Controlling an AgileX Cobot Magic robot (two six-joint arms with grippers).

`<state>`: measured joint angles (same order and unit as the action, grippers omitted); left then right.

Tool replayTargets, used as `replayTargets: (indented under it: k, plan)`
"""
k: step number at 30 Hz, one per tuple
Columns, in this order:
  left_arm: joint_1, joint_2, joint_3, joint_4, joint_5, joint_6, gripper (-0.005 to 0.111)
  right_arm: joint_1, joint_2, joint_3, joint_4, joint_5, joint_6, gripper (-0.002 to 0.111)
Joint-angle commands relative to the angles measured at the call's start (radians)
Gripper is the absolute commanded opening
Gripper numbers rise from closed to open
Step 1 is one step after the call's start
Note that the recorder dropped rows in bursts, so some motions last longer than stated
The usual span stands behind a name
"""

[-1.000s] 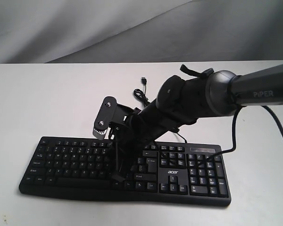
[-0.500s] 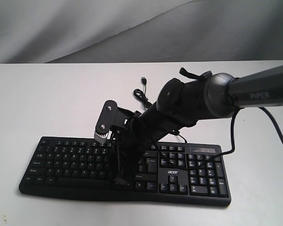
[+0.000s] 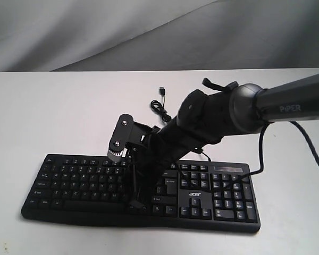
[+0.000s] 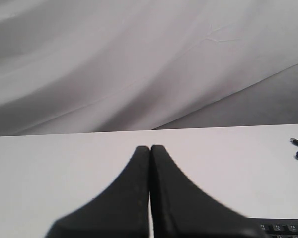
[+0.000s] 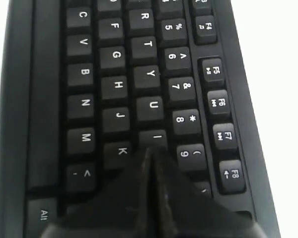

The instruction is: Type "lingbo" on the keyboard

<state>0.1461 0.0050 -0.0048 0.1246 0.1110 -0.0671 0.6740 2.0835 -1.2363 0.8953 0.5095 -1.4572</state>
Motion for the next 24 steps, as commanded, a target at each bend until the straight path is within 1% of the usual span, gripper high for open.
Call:
replayTargets:
  k: [1,12,16,21,23,24]
  plan:
    - [-0.007,-0.005,0.005,0.000,-0.010,-0.002,0.001,-0.013,0.018,0.007,0.011,-0.008,-0.015,0.000]
    - [-0.007,-0.005,0.005,0.000,-0.010,-0.002,0.001,-0.011,-0.113,0.007,-0.003,0.019,-0.002,0.000]
    - [-0.007,-0.005,0.005,0.000,-0.010,-0.002,0.001,-0.023,-0.205,0.007,-0.026,-0.017,0.058,0.000]
    - [-0.007,-0.005,0.005,0.000,-0.010,-0.002,0.001,-0.049,-0.397,0.024,-0.116,-0.139,0.240,0.000]
    - [-0.007,-0.005,0.005,0.000,-0.010,-0.002,0.001,-0.049,-0.496,0.067,-0.156,-0.234,0.281,0.000]
    - [-0.007,-0.005,0.005,0.000,-0.010,-0.002,0.001,-0.048,-0.576,0.109,-0.156,-0.311,0.279,0.000]
